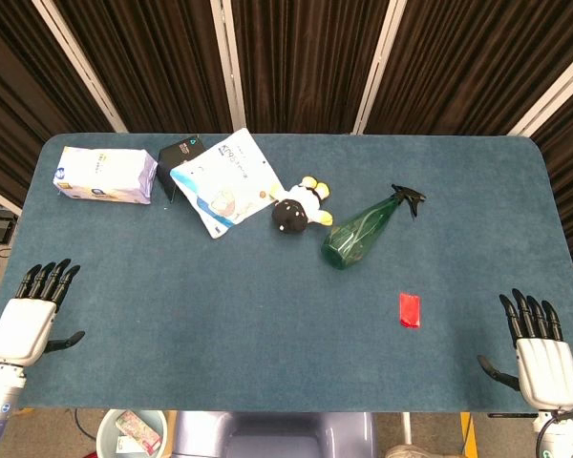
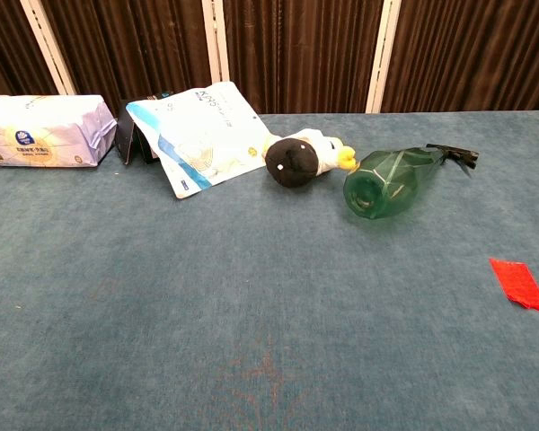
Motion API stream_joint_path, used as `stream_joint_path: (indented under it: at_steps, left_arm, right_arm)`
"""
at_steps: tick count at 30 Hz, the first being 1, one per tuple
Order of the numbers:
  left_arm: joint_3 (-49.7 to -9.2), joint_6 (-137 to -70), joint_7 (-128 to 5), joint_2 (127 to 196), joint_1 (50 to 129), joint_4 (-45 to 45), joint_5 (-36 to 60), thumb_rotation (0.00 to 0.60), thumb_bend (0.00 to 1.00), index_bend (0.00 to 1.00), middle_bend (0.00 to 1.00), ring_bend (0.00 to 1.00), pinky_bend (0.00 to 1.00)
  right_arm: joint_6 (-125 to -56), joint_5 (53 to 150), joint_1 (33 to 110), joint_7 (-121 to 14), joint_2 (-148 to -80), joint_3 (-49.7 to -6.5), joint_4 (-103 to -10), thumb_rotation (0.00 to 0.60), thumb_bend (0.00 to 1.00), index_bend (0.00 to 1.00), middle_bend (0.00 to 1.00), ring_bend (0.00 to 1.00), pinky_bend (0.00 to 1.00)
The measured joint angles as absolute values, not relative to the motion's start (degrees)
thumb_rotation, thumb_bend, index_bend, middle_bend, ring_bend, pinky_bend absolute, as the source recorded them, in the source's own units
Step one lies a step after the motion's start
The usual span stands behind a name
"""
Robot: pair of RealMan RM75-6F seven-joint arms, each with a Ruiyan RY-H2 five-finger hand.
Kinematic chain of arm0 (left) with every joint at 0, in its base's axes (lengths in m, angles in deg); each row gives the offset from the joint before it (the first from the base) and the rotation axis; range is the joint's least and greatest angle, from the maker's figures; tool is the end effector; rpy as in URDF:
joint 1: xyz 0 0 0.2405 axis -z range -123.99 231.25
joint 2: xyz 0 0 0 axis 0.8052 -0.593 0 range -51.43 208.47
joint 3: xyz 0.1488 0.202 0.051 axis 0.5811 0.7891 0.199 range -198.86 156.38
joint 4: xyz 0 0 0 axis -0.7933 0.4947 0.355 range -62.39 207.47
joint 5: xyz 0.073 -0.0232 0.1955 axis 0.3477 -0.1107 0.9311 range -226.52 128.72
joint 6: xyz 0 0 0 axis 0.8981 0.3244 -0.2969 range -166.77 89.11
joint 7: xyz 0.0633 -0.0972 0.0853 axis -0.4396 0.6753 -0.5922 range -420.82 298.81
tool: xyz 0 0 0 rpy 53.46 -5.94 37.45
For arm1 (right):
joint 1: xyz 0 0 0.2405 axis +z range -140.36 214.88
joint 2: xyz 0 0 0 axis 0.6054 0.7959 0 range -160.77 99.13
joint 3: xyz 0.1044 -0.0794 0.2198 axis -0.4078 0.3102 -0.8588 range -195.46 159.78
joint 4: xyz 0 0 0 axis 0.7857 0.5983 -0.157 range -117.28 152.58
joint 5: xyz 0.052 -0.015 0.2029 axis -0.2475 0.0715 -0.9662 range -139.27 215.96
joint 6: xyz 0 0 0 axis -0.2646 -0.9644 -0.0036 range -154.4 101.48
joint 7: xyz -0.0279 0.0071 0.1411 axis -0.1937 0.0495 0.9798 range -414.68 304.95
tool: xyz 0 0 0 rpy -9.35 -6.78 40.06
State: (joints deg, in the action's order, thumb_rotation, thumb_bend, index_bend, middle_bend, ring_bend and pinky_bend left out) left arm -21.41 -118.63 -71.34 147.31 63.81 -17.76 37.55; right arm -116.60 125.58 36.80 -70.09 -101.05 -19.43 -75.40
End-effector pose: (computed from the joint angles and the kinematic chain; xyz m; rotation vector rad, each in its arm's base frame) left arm -0.3005 0.1984 0.1167 -1.5755 -0.8256 -0.7932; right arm -0.3076 -0.1471 0.1321 1.3632 -0.7977 0.7685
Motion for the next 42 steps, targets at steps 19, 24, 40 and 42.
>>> stream_joint_path:
  at_steps: [19, 24, 40, 42]
  left_arm:
    - [-21.41, -120.39, -70.86, 147.13, 63.18, -18.05, 38.74, 0.581, 0.05, 0.0, 0.0, 0.0, 0.0]
    - [-21.3, -119.98, -70.62, 147.06, 63.24, -18.07, 38.74, 0.582, 0.06, 0.0, 0.0, 0.0, 0.0]
    - [-21.24, -116.94, -68.92, 146.69, 64.58, -17.87, 38.15, 0.581, 0.06, 0.0, 0.0, 0.0, 0.0]
    - [-21.25, -116.77, -69.05, 146.72, 64.65, -17.91, 38.06, 0.58, 0.06, 0.0, 0.0, 0.0, 0.0]
  right_arm:
    - [-116.86, 126.83, 36.94, -71.62, -108.19, -19.18, -73.74, 0.6, 0.1, 0.4, 0.0, 0.0, 0.0]
    - [-117.02, 128.08, 37.14, -73.77, -113.04, -18.72, -70.45, 0.6, 0.1, 0.51, 0.02, 0.0, 0.0]
    - [-115.06, 128.33, 40.64, -74.25, -129.42, -21.6, -52.72, 0.6, 0.18, 0.57, 0.08, 0.0, 0.0]
    - [-114.44, 127.9, 41.05, -73.84, -130.08, -21.93, -51.25, 0.6, 0.2, 0.57, 0.08, 0.0, 0.0]
